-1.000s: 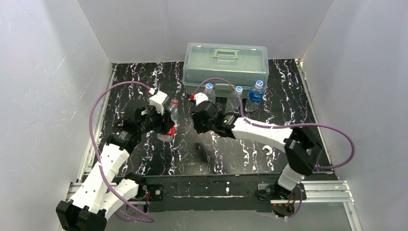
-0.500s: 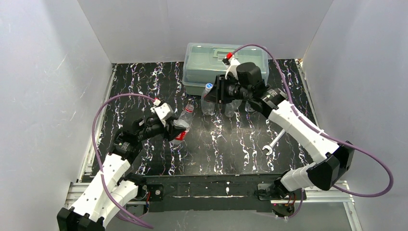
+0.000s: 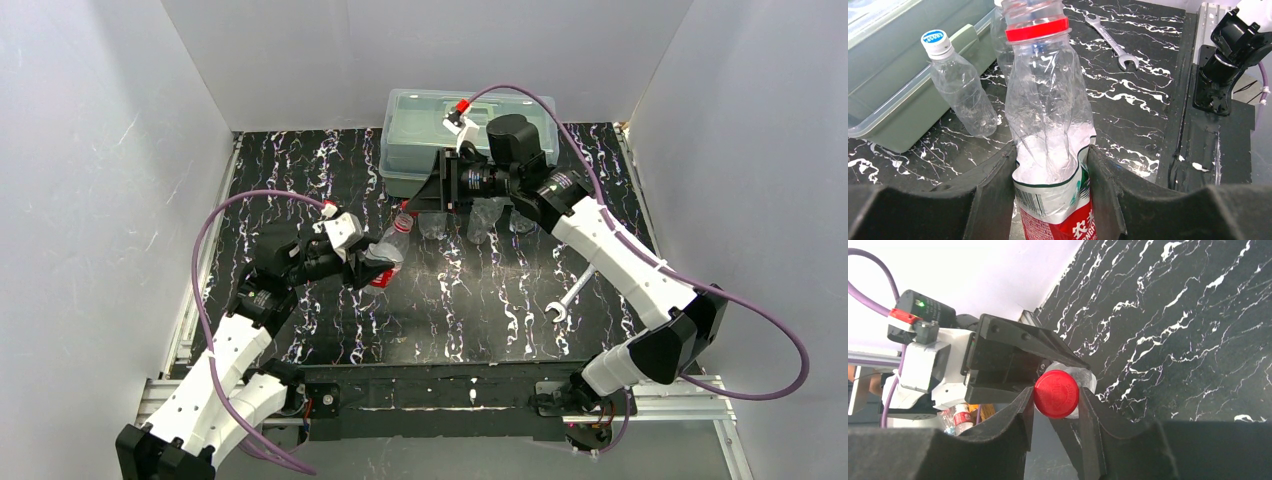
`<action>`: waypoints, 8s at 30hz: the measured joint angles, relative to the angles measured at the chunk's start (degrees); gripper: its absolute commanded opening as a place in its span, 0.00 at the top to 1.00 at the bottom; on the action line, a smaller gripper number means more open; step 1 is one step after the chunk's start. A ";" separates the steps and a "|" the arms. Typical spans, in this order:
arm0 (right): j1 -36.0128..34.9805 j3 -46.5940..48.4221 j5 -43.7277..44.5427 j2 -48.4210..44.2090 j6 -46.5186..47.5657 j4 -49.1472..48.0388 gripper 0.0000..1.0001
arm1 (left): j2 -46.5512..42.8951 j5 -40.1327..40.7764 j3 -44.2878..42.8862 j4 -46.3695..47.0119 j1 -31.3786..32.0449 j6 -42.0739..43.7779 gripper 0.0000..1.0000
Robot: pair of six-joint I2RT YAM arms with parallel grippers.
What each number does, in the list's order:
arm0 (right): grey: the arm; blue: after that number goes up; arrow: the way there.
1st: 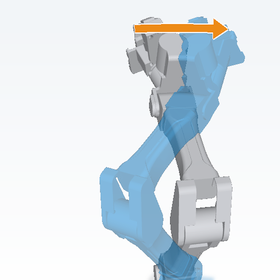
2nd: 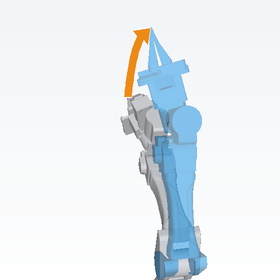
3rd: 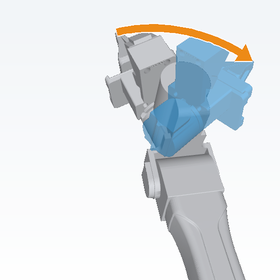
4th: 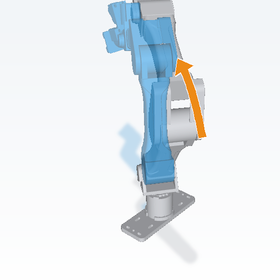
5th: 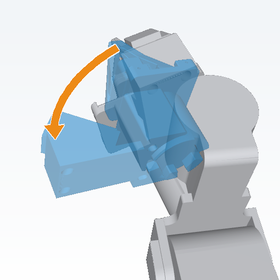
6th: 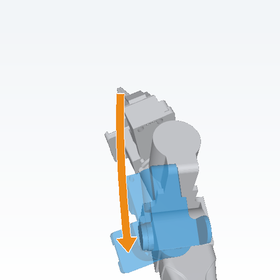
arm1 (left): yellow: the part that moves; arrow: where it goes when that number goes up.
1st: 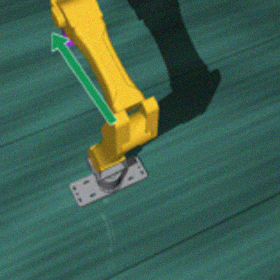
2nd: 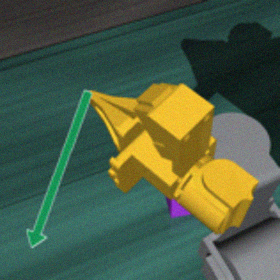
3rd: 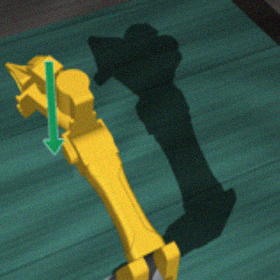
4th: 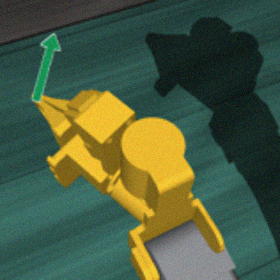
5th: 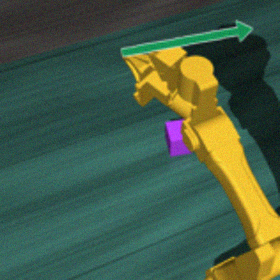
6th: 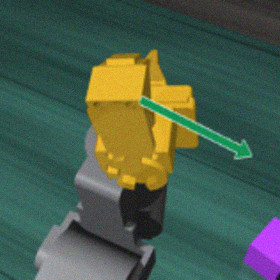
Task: Screw on the bottle caps
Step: Screw the bottle cap onto the plastic bottle.
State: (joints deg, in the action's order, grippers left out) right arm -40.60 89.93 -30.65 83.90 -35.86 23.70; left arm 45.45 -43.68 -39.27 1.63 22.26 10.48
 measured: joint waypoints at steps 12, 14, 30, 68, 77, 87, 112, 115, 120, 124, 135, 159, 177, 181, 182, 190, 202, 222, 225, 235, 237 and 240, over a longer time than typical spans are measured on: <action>-0.26 -0.24 -0.92 0.13 0.81 1.84 0.61 | 0.72 -0.59 -0.42 0.63 0.07 -1.07 0.77; -0.28 -0.81 -1.11 0.07 0.90 1.68 0.61 | 1.31 -0.70 -0.74 0.87 0.07 -1.33 0.77; -6.23 3.02 3.26 0.20 9.14 8.98 0.61 | 3.61 -6.08 -0.92 -0.52 0.87 -3.19 0.99; -13.51 11.28 15.54 2.99 19.85 22.97 0.57 | 7.28 -6.29 -2.03 -5.57 4.20 -2.47 1.00; -13.60 11.28 16.09 2.99 20.39 22.93 0.56 | 8.39 -5.38 -2.84 -5.92 4.63 -1.68 1.00; -13.94 10.80 17.03 2.99 21.11 22.80 0.52 | 8.74 -4.00 -2.95 -5.99 4.76 -1.25 1.00; -14.80 6.95 18.64 2.43 21.42 22.32 0.32 | 10.38 2.27 -4.72 -5.40 6.38 0.50 1.00; -15.04 6.69 18.64 2.32 21.38 22.32 0.30 | 9.97 2.73 -4.72 -5.07 6.38 0.50 1.00; -15.08 6.10 18.78 1.36 21.16 21.75 0.21 | 9.79 3.48 -4.72 -4.63 6.36 0.50 1.00; -15.08 5.79 19.32 0.44 21.11 21.75 0.15 | 9.62 4.28 -4.72 -4.63 6.36 0.61 1.00; -15.08 6.71 21.66 -3.32 22.27 23.80 0.18 | 8.87 4.61 -4.72 -4.83 6.36 1.03 1.00; -19.78 21.00 26.67 6.49 32.06 31.45 0.34 | 8.33 -2.27 -5.44 -9.97 6.38 1.46 1.00; -20.09 22.53 28.94 6.84 33.16 33.18 0.41 | 8.11 -2.84 -5.46 -10.73 6.36 1.46 1.00; -20.35 22.53 28.81 7.37 33.16 33.18 0.42 | 7.80 -2.89 -5.46 -10.75 6.36 1.46 1.00; -20.41 22.53 28.79 7.58 33.16 33.18 0.43 | 7.76 -2.89 -5.46 -10.75 6.36 1.46 1.00; -20.57 22.53 28.96 7.98 33.11 33.18 0.50 | 7.54 -2.89 -5.46 -10.78 6.36 1.46 1.00; -20.61 21.33 29.22 7.93 32.22 32.04 0.61 | 7.39 -2.49 -5.46 -11.78 6.36 1.44 1.00; -17.57 13.14 22.32 2.14 24.98 22.10 0.63 | 1.81 1.16 -5.03 -11.41 6.36 -1.14 1.00; -17.31 12.46 21.33 1.95 24.00 21.24 0.64 | 1.20 1.44 -4.46 -10.62 6.36 -1.53 1.00; -16.94 12.48 21.62 2.36 21.66 20.70 0.66 | 0.00 5.11 -3.41 -8.94 6.47 -2.45 1.00; -16.79 13.18 22.69 3.26 20.33 20.70 0.66 | 0.00 7.28 -3.41 -8.85 6.51 -2.36 1.00; -16.72 14.27 25.46 4.87 17.18 20.72 0.66 | 0.04 11.13 -3.41 -8.98 6.54 -2.19 1.00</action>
State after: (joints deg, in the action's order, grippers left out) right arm -57.32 104.20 -5.19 88.77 -18.68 44.42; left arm 45.50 -32.56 -42.68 -7.35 28.80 8.29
